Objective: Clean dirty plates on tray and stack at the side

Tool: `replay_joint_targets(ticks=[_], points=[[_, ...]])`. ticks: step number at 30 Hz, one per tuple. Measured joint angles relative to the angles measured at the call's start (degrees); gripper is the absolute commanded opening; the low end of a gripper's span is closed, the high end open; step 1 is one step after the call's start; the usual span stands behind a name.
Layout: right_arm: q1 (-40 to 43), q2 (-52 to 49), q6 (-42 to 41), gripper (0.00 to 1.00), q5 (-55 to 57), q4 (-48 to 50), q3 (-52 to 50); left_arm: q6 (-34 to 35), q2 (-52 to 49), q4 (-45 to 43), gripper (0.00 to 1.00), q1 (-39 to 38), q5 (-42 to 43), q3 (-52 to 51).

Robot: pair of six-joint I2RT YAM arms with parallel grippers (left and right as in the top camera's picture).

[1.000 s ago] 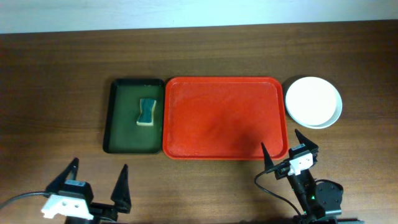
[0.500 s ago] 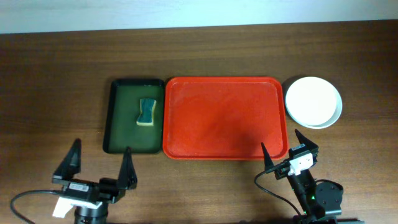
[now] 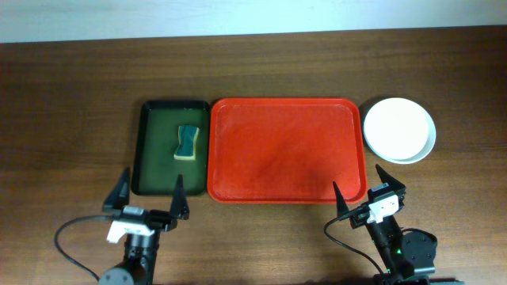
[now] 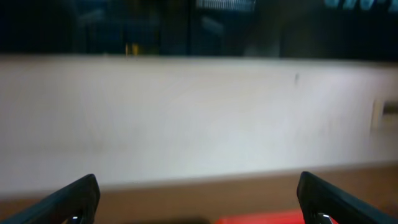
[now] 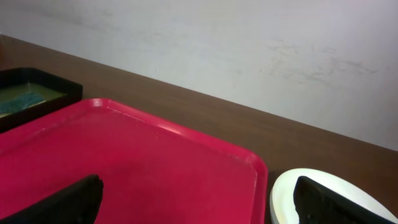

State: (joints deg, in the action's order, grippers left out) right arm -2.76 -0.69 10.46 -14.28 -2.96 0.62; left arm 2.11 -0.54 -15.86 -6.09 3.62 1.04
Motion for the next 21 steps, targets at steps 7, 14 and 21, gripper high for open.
replay_joint_targets(ticks=[7, 14, 21], points=[[0.0, 0.0, 0.0, 0.98, 0.0, 0.0, 0.0, 0.0, -0.1, 20.1, 1.00, 2.5, -1.1, -0.3], [0.0, 0.0, 0.0, 0.98, 0.0, 0.0, 0.0, 0.0, -0.1, 20.2, 0.99, 2.5, -2.2, -0.3], [0.0, 0.0, 0.0, 0.98, 0.0, 0.0, 0.0, 0.0, -0.1, 20.3, 0.99, 2.5, -2.6, -0.3]])
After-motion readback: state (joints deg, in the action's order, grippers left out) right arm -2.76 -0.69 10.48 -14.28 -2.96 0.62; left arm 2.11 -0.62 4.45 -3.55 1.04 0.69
